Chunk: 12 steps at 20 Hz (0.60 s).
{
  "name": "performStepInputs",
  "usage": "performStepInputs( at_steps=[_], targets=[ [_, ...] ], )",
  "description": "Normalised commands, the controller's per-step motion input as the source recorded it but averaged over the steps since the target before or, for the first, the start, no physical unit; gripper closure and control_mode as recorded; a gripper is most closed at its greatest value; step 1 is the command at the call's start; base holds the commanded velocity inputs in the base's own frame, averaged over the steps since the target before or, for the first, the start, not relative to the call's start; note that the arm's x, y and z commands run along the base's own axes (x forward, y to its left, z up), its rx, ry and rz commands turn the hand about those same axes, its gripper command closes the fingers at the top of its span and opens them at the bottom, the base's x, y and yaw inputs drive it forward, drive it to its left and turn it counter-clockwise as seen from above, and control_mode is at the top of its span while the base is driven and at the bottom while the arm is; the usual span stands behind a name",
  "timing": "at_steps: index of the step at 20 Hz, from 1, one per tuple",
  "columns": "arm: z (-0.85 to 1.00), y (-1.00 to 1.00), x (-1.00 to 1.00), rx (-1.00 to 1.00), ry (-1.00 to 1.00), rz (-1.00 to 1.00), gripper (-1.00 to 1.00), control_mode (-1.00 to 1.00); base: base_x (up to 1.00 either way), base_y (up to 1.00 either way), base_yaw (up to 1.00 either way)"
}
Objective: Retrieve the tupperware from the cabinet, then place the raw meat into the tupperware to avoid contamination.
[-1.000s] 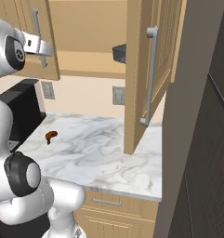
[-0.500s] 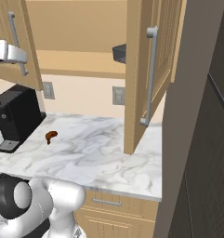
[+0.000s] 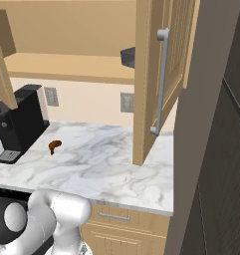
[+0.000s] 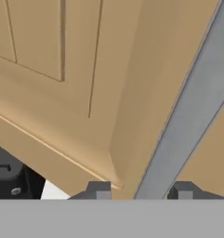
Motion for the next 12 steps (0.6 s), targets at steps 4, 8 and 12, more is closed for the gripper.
performStepInputs(
  at_steps=[4,8,12],
  targets=[
    [0.09,0.90,-0.76,-0.07,0.02,0.00,1.00,-1.00,0.00,0.00,0.00],
    [0.00,0.85,-0.52,-0.14,0.00,-0.01,1.00,-1.00,0.00,0.00,0.00],
    [0.00,0.59,-0.14,-0.09,0.00,-0.06,1.00,-1.00,0.00,0.00,0.00]
  ],
)
